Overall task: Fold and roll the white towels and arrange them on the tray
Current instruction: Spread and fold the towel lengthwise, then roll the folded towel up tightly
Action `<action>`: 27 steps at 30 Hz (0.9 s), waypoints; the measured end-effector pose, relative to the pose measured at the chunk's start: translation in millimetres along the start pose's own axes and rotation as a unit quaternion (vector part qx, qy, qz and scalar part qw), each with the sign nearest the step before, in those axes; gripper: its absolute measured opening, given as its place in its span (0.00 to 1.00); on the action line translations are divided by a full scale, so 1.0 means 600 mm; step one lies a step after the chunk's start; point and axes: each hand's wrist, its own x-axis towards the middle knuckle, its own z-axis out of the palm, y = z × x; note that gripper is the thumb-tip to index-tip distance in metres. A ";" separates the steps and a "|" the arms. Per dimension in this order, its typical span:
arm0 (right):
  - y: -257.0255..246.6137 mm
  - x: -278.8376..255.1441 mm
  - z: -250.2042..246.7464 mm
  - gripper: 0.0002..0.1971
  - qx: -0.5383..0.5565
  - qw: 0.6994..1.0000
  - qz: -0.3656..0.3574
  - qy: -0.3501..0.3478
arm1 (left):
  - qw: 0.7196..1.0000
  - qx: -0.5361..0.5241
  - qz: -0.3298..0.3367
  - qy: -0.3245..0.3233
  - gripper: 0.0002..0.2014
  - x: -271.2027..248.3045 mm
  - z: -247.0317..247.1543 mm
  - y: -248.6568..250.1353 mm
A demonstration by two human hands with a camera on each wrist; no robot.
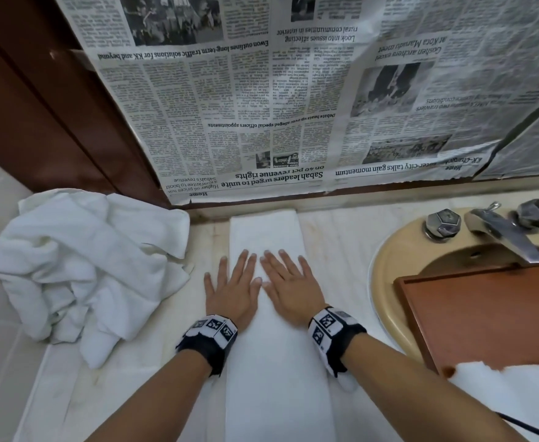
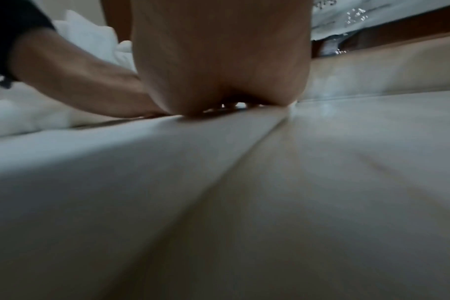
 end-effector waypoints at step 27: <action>0.050 -0.021 -0.051 0.30 0.104 0.988 0.105 0.040 | 0.994 -0.097 -0.023 0.041 0.34 -0.001 -0.051 -0.031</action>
